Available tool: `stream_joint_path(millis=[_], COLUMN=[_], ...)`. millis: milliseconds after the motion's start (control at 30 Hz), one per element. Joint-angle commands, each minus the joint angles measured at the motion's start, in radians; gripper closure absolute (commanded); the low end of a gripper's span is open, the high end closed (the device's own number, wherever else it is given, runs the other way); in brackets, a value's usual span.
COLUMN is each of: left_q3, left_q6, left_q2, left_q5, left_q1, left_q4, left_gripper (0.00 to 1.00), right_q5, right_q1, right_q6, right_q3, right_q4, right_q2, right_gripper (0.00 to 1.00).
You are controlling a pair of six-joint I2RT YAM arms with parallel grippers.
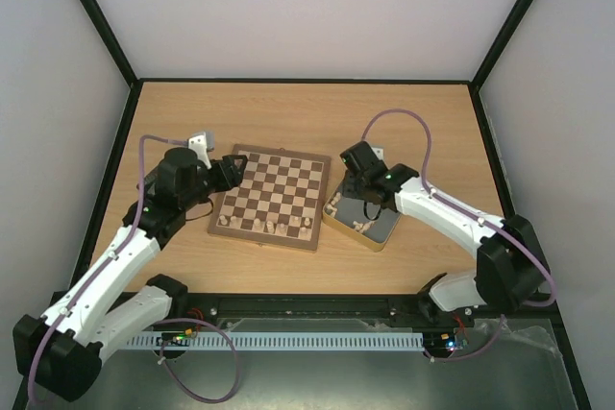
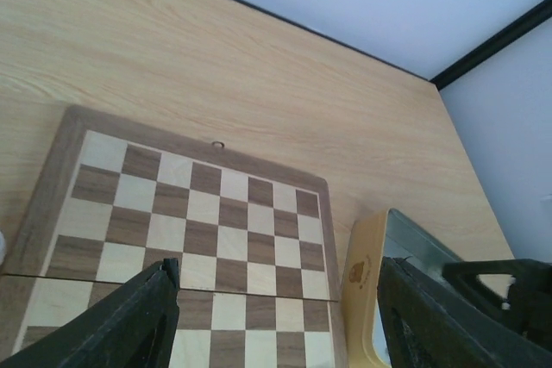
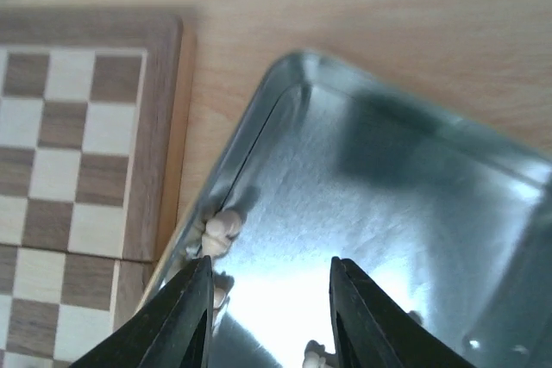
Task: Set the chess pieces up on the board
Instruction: Pick up the chess piece from the storage box.
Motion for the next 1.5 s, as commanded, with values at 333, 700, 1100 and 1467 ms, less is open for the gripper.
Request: stream_joint_path(millis=[333,700,1100,1467], left_q3=[0.008,0.002,0.000,-0.002], left_q6=[-0.056,-0.072,-0.071,-0.070], left_q2=[0.049,0.049,0.054,0.052], left_q5=[0.100,0.097,0.097,0.092], left_q1=[0.003,0.003,0.003,0.003], left_q4=[0.076,0.078,0.073,0.068], left_gripper=[0.36,0.36,0.36,0.36], right_q5=[-0.207,-0.198,-0.118,-0.016], right_q1=[-0.025,-0.025,-0.025,-0.025], right_q6=[-0.049,-0.088,-0.157,-0.094], right_q3=[-0.175,-0.176,-0.132,-0.132], right_q4=[0.371,0.386,0.381,0.365], right_q2=[0.118,0.178,0.263,0.255], right_gripper=[0.88,0.87,0.78,0.79])
